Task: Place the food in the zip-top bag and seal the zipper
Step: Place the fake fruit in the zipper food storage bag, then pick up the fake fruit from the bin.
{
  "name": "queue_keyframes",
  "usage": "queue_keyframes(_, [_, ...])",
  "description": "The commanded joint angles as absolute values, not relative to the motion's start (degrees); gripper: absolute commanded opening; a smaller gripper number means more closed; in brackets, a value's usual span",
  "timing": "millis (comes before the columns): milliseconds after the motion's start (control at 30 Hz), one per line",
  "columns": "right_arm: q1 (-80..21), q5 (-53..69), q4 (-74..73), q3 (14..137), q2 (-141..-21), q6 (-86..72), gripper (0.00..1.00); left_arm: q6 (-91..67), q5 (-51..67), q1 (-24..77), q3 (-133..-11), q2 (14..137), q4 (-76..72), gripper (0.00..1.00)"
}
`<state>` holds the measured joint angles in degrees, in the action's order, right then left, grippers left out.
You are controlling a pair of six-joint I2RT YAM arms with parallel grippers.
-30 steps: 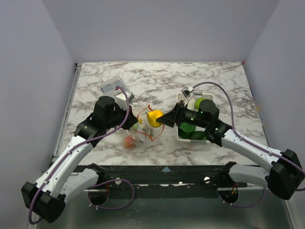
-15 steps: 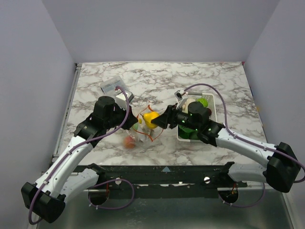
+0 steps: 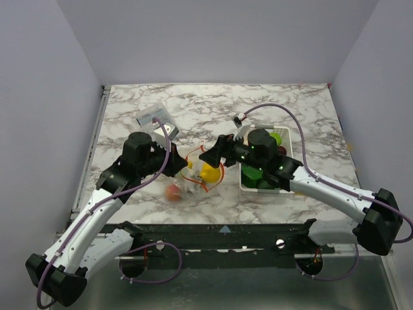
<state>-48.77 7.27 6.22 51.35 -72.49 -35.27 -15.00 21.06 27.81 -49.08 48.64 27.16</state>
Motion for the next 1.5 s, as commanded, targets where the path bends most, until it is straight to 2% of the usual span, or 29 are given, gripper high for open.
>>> queue_keyframes(0, [-49.2,-2.8,-2.6,54.9,-69.0,-32.9,0.80,-17.0,20.8,27.9,-54.3,47.3,29.8,0.00])
queue_keyframes(267, [-48.5,-31.9,-23.5,55.4,-59.6,-32.0,0.79,-24.9,14.4,27.7,-58.8,45.8,34.2,0.00])
queue_keyframes(333, [-46.1,-35.5,-27.5,55.2,-59.9,-32.0,0.79,-26.0,14.7,27.7,-58.7,44.7,32.9,0.00])
queue_keyframes(533, [-37.7,-35.8,-27.0,53.0,-66.2,-27.7,0.79,-24.1,13.0,27.6,-59.9,46.0,32.9,0.00])
queue_keyframes(900, [-30.5,-45.5,-20.9,61.8,-91.3,-20.4,0.80,-16.5,15.1,27.8,-55.7,48.0,30.5,0.00])
queue_keyframes(1467, [-25.2,-41.7,-12.5,66.4,-105.8,-7.3,0.80,-14.9,17.5,27.7,-51.7,46.9,28.0,0.00])
